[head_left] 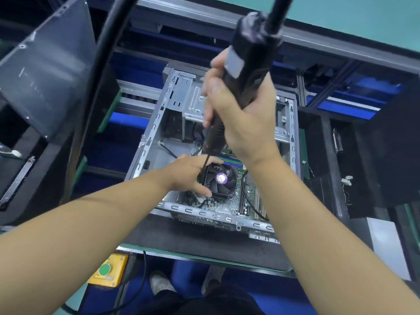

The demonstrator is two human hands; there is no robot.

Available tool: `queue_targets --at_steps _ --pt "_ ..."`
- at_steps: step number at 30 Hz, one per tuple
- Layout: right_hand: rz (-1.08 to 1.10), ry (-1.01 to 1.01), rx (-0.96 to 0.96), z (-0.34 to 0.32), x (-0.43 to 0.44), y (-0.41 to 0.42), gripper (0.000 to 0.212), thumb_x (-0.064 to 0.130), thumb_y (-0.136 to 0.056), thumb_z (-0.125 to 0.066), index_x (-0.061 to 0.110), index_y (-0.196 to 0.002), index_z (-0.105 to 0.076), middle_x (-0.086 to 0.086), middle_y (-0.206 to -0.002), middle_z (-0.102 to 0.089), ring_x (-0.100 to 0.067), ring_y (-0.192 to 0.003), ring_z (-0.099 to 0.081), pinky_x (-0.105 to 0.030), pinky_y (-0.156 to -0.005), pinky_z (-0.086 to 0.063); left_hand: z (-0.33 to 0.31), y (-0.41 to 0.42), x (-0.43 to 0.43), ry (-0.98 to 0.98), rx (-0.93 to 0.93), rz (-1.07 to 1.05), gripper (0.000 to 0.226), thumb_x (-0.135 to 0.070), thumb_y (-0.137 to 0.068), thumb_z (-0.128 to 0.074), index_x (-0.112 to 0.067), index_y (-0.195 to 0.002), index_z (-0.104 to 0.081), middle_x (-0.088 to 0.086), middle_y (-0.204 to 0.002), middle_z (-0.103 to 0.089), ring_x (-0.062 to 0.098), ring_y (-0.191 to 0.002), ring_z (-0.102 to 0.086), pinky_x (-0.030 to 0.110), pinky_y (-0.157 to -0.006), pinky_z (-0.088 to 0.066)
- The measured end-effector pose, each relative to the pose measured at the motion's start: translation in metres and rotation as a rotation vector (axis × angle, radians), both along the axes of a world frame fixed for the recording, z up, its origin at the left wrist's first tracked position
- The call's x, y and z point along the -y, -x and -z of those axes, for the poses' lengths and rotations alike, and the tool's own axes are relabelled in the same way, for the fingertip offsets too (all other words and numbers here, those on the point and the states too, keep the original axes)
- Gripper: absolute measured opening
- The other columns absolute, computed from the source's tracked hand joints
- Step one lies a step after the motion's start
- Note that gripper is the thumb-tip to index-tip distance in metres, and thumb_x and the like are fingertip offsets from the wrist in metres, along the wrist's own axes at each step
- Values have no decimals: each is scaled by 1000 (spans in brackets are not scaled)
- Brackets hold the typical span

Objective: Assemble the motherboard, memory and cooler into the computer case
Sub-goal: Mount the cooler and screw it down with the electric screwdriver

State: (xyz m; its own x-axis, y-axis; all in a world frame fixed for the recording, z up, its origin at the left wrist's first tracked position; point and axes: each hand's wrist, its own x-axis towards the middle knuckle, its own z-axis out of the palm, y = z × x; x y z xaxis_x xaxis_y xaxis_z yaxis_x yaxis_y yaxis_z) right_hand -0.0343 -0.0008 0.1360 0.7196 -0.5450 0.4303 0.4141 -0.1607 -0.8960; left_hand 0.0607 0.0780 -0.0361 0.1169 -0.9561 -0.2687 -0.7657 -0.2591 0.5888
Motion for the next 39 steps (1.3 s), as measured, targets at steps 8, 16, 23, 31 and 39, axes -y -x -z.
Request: queue_targets --at_steps 8,16,23,31,39 --pt "143 1 -31 9 14 -9 16 16 -89 -63 11 -96 -50 -12 -74 -52 -38 -54 -50 -43 -54 -49 9 -8 1 -151 5 -104 116 -76 -51 -77 -30 -146 -30 -8 -148 -42 17 -138 -35 43 -115 -19" --pt "148 -9 -40 18 20 -12 15 14 -90 -62 10 -96 -49 -8 -72 -52 -35 -51 -50 -40 -53 -48 15 -12 5 -194 81 -67 121 -82 -52 -71 -25 -151 -28 -8 -154 -35 14 -143 -26 44 -116 -16" --pt "142 -8 4 13 23 -12 16 19 -88 -62 12 -96 -49 -7 -72 -54 -29 -50 -50 -33 -52 -47 13 -13 5 -175 96 -57 111 -85 -48 -68 -32 -141 -38 -14 -141 -47 12 -134 -37 43 -110 -21" --pt "154 1 -36 15 21 -11 17 19 -88 -61 12 -96 -49 -7 -71 -54 -30 -50 -50 -36 -51 -47 17 -13 5 -164 101 -61 103 -93 -41 -59 -36 -125 -44 -18 -125 -52 8 -122 -42 40 -101 -25" --pt "206 86 -76 19 13 -13 17 21 -90 -66 25 -98 -51 -15 -72 -52 -38 -58 -51 -49 -58 -50 17 -13 4 -158 99 -71 103 -92 -43 -60 -33 -126 -42 -20 -119 -45 8 -118 -40 36 -98 -23"
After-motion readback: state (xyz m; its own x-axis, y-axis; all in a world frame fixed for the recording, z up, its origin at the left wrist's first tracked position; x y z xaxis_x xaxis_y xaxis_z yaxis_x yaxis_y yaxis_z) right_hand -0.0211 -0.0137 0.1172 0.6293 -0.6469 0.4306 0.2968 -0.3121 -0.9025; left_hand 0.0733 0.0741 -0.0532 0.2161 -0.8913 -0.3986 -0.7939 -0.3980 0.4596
